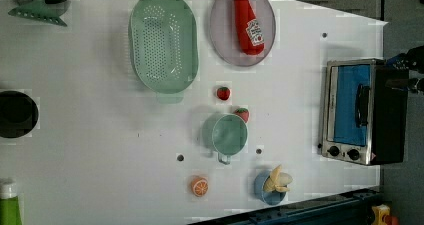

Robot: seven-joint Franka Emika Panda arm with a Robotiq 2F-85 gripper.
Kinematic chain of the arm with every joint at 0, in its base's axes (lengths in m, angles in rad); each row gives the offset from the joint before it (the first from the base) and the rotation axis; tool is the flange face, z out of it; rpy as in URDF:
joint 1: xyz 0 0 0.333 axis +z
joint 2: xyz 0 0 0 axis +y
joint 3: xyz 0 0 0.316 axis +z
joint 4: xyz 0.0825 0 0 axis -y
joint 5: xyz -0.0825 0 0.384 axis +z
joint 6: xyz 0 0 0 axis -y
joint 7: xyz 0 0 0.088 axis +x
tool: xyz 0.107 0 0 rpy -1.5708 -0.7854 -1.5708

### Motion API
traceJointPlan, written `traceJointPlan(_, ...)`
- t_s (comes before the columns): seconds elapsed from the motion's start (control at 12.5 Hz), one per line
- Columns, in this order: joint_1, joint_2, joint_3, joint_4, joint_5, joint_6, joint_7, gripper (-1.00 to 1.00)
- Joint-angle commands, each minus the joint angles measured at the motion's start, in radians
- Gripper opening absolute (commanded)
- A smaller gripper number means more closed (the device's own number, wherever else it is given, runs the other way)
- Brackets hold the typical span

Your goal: Flap open oven.

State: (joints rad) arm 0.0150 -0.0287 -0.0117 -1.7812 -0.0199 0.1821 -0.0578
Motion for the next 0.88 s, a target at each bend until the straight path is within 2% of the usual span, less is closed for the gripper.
traceJointPlan(0.08,-0.035,-0.385,-0.053,-0.202,0.013,-0.206,0.181,0.59)
traceJointPlan(0.24,-0.035,-0.385,-0.053,-0.202,0.013,-0.206,0.181,1.00)
traceJointPlan(0.48,-0.035,-0.385,-0.053,-0.202,0.013,-0.206,0.181,1.00)
traceJointPlan(0.56,-0.035,-0.385,-0.053,-0.202,0.013,-0.206,0.181,0.89)
traceJointPlan(0.88,-0.035,-0.384,-0.054,-0.203,0.012,-0.206,0.181,-0.09)
